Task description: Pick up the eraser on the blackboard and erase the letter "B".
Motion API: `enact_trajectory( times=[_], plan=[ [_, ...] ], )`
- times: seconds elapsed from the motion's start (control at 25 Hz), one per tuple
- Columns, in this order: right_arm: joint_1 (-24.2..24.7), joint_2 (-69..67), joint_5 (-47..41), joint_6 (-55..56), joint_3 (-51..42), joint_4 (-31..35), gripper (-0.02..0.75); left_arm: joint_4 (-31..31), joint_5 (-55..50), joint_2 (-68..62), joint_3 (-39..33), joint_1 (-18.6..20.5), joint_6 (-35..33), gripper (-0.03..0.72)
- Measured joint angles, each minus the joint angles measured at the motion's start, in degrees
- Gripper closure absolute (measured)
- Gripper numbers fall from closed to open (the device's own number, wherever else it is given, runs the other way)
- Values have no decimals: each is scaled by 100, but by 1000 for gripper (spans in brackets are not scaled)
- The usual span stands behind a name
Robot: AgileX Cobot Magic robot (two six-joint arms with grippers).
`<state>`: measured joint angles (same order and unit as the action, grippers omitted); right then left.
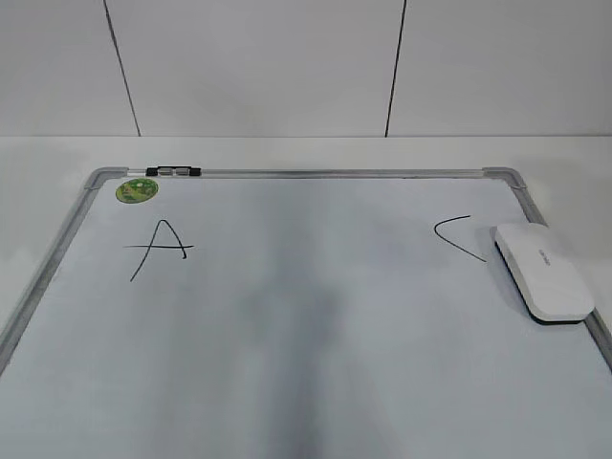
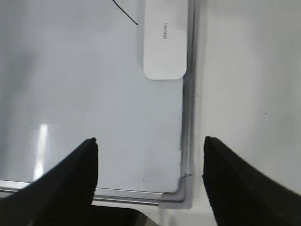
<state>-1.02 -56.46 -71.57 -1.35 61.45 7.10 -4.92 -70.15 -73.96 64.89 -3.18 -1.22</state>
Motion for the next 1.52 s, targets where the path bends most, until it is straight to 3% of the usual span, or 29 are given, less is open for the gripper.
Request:
enact_trajectory(
  times=[0.2,0.92,1.32,1.52],
  plan=[
    [0,1035,-12,-2,-650,-324,204,0,-22,1147,-600,0,0,452],
    [0,4841,-105,-13,-2472,-445,205,235,441,5272,-2981,0,-41,452],
    [0,5743,-150,-141,-3008,-804,205,258,623,7149,-3479,0,-167,452],
    [0,5743,25,-316,-3085,-815,205,234,653,7323,-3492,0,-166,452]
  ],
)
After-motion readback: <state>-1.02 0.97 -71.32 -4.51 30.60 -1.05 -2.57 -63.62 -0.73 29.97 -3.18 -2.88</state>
